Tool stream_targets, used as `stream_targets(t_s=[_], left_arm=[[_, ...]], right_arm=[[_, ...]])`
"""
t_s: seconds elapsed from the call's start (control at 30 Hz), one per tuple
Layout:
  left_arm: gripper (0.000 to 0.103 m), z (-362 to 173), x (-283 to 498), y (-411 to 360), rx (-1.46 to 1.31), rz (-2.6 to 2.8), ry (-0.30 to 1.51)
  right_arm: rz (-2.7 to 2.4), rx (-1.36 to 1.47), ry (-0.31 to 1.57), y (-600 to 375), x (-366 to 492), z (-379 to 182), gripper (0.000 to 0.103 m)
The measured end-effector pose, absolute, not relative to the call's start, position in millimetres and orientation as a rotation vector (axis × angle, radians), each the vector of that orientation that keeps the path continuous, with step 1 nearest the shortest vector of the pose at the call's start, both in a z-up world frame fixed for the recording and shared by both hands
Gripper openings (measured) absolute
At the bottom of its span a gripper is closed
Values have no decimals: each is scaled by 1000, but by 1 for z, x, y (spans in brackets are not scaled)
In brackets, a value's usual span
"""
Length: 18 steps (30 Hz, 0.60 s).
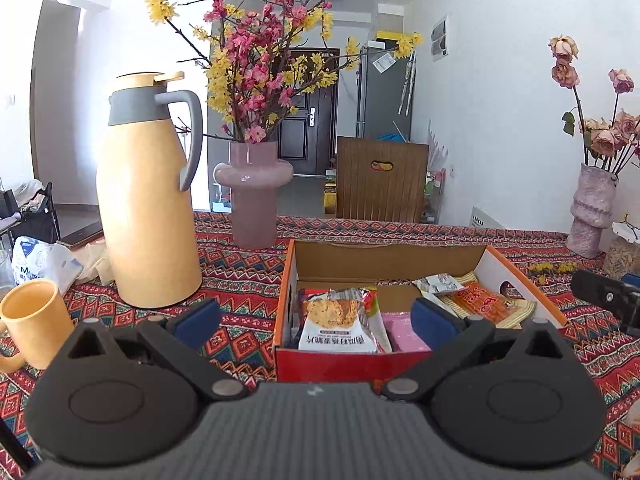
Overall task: Organize snacks
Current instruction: 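Open both grippers to drop the packets into the box, then withdraw both open tools from the box back toward the pile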
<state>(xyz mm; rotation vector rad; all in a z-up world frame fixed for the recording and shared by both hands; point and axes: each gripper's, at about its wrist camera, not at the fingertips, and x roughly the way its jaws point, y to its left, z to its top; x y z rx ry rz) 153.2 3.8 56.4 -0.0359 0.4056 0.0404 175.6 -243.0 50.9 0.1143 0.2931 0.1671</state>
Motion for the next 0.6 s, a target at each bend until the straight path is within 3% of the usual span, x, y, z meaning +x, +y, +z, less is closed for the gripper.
stream_targets(t_s=[0.6], left_arm=[[103, 31, 115, 24, -51, 80, 488]], right_arm=[[166, 97, 437, -272, 138, 14, 103]])
